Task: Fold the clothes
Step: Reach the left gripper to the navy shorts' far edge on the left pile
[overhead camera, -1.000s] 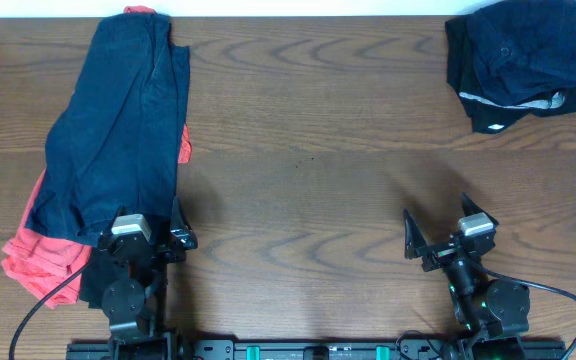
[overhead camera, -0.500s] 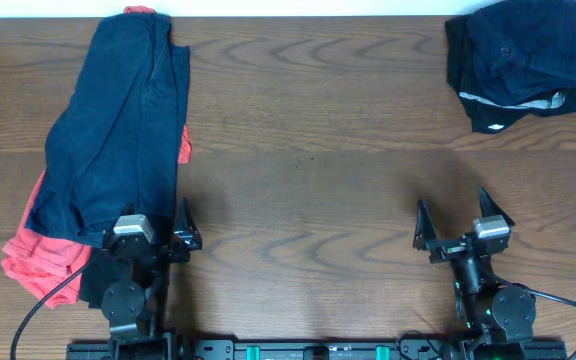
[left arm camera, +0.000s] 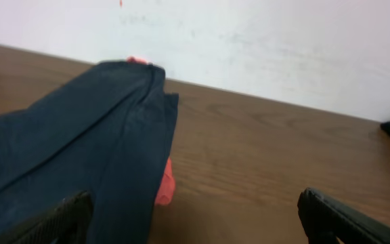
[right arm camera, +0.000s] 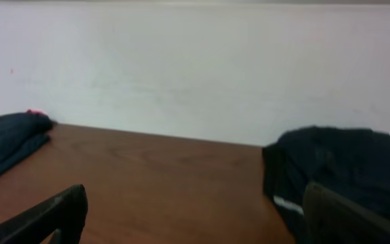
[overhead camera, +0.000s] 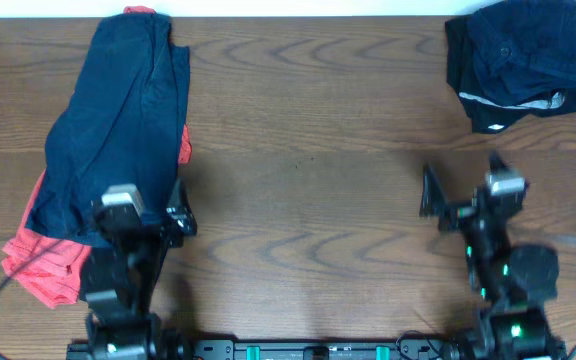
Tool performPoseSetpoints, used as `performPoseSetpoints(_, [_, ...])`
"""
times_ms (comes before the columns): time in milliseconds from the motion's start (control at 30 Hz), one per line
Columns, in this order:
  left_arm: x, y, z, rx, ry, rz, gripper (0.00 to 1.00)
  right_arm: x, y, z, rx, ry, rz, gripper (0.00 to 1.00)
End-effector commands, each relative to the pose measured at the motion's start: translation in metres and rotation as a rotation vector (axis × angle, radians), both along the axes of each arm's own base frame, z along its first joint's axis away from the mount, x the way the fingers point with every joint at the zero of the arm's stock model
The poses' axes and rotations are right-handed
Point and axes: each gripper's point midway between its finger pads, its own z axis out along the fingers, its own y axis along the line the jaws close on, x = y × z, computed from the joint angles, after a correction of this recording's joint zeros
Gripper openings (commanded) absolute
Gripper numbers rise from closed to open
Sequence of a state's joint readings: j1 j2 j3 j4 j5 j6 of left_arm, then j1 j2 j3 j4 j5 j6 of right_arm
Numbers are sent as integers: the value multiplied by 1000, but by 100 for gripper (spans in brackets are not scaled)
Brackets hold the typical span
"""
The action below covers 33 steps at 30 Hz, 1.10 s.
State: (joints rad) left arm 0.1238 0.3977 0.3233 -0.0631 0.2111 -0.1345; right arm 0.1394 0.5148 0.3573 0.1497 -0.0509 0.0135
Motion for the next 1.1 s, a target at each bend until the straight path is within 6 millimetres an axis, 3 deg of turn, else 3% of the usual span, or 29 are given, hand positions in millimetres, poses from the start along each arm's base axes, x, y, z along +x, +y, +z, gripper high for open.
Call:
performPoseSetpoints(0, [16,1,22,-14,44,-8,98,27,16,25,-3,34,72,99])
performPoseSetpoints(200, [54,-3,40,-42,202,-57,98,84,57,47,2,112,266,99])
performPoseSetpoints(400, [93,2,37,-78,444,-63,98,131,101,49,22,169,511,99])
performPoseSetpoints(533, [125,6,36,-47,561,-89,98,154,121,46,22,184,632,99])
performPoseSetpoints(800, [186,14,37,11,712,-147,98,192,123,6,6,399,613,99])
performPoseSetpoints(1067, [224,19,22,67,705,-180,98,218,84,-34,-6,646,408,99])
